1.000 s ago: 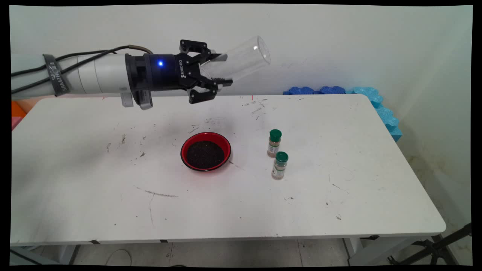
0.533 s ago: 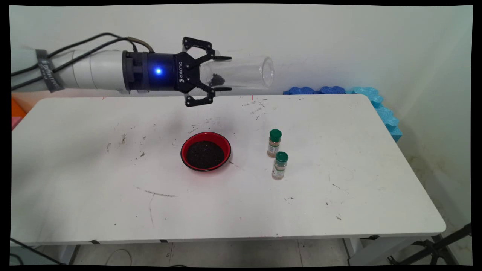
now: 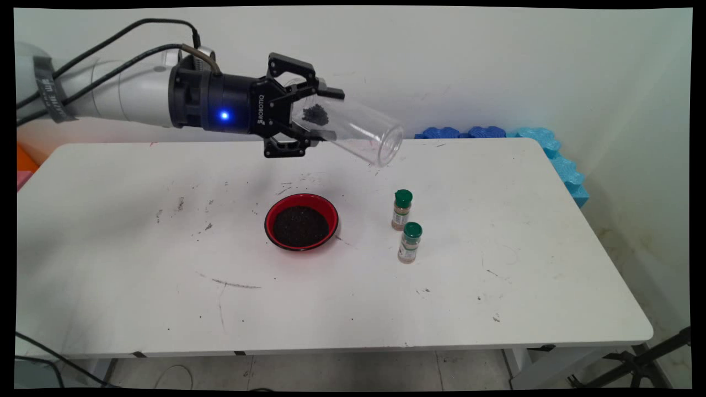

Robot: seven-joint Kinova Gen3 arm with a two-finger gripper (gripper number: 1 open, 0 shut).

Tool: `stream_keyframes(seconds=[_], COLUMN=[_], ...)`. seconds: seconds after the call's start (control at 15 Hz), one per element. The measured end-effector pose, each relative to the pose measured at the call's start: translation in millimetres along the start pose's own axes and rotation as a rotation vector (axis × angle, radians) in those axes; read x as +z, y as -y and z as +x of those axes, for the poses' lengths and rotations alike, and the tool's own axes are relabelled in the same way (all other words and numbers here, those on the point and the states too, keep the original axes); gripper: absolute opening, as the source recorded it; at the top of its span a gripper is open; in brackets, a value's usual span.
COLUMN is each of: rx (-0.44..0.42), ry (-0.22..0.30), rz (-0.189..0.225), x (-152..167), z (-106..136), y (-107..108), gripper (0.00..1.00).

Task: Pour the black seasoning powder in the red bowl

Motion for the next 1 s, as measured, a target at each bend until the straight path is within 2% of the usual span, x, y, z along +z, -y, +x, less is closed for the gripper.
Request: stream_keyframes(seconds=[0.53,0.73,1.0], rx=[0.384,0.500,0.608], ry=[0.054,0.060,0.076], rz=[0.089,0.118,0.153], x=[2.9,3.8,3.8], z=[1.4,2.8,1.8], y=[-8.7,-13.5,-16.1], gripper=[0.00,0.00,0.00])
